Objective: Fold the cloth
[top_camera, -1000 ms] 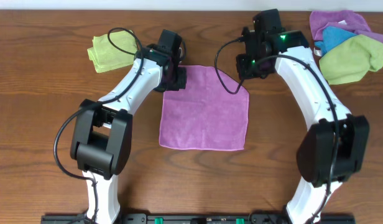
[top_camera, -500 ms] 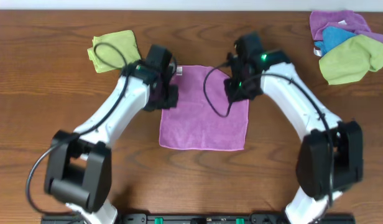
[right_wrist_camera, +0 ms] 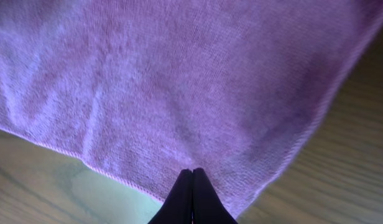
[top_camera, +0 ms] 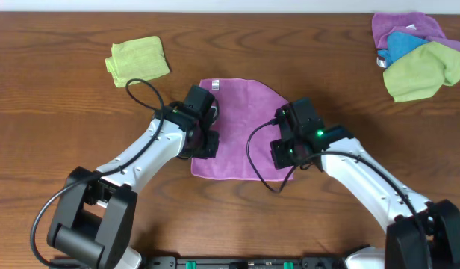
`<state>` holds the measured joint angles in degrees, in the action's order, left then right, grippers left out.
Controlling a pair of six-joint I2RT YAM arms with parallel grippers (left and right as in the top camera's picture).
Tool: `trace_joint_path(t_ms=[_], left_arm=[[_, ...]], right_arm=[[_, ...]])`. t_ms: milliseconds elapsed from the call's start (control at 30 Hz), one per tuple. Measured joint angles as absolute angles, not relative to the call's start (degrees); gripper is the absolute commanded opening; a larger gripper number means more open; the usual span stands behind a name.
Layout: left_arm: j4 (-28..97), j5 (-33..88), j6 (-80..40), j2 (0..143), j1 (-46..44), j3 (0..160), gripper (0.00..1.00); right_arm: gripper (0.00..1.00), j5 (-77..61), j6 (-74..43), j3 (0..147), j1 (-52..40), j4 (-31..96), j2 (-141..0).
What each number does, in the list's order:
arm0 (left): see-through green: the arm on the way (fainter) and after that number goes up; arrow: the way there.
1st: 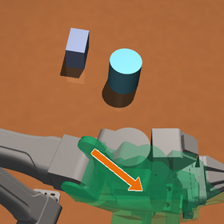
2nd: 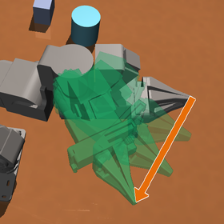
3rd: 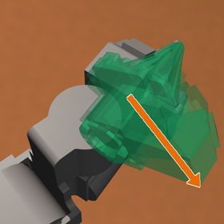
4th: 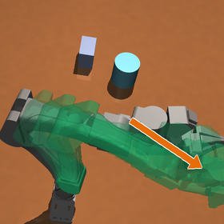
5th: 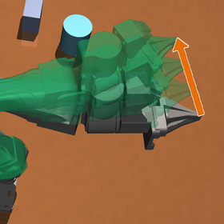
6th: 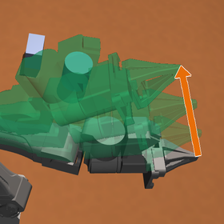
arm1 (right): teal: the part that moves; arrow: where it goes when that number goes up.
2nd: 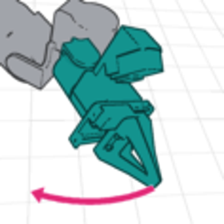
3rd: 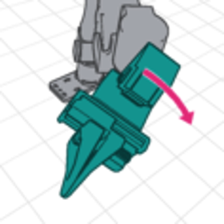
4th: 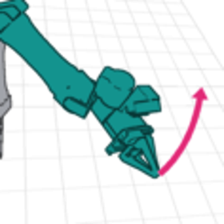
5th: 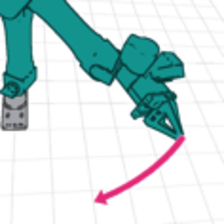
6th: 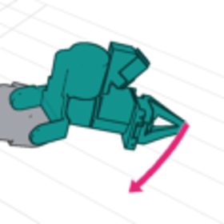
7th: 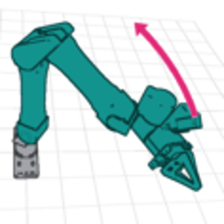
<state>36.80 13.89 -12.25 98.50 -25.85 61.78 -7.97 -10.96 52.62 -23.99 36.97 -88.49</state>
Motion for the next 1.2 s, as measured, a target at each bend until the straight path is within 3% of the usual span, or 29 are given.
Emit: trace_joint_path(t_ms=[500,1200], left_arm=[[36.45,11.57,-13.52,100.71,-25.52,61.43,0.06],[34.81,13.17,-15.73,101.23,-25.61,54.89,0.06]], right_arm=[[0.02,-8.12,-12.25,50.87,-24.14,31.62,-93.78],[0.02,-8.82,-13.69,50.96,-24.14,36.03,-98.13]])
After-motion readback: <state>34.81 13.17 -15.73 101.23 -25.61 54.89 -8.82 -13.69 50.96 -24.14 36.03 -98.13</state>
